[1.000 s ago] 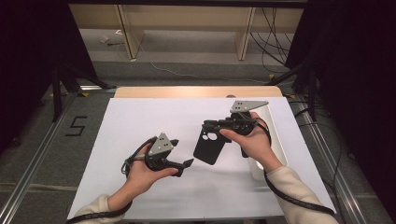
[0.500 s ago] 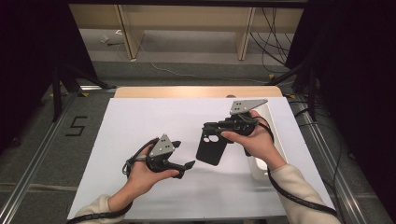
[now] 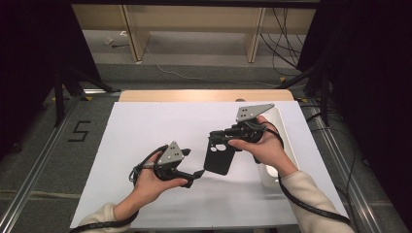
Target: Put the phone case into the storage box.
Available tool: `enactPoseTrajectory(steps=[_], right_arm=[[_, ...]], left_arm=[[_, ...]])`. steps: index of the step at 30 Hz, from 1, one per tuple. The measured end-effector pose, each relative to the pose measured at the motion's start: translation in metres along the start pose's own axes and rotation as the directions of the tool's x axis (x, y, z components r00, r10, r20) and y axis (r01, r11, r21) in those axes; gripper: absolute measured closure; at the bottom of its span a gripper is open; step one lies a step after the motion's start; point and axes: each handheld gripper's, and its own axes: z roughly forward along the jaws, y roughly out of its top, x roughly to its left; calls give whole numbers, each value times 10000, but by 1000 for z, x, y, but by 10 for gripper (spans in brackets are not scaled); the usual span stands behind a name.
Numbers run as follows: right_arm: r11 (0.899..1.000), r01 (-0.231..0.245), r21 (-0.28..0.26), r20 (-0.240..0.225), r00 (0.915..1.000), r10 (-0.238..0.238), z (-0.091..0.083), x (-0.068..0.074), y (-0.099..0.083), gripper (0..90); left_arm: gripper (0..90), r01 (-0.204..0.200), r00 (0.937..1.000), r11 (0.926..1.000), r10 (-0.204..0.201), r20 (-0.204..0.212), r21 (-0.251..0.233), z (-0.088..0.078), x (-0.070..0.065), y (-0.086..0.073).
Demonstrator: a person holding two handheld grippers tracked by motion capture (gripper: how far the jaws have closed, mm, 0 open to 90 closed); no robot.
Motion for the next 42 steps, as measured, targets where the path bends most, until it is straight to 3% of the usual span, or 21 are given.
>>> enactPoseTrajectory(steps=[23,42], right_arm=[[9991,317,269,-470,9984,-304,7,8,2,776],[9986,402,332,-722,9967,-377,10,11,4,776]], left_arm=[[194,-6,9994,9998,-1,353,207,5,1,-3],[293,-164,9957,9991,128,920,379,15,3,-5]])
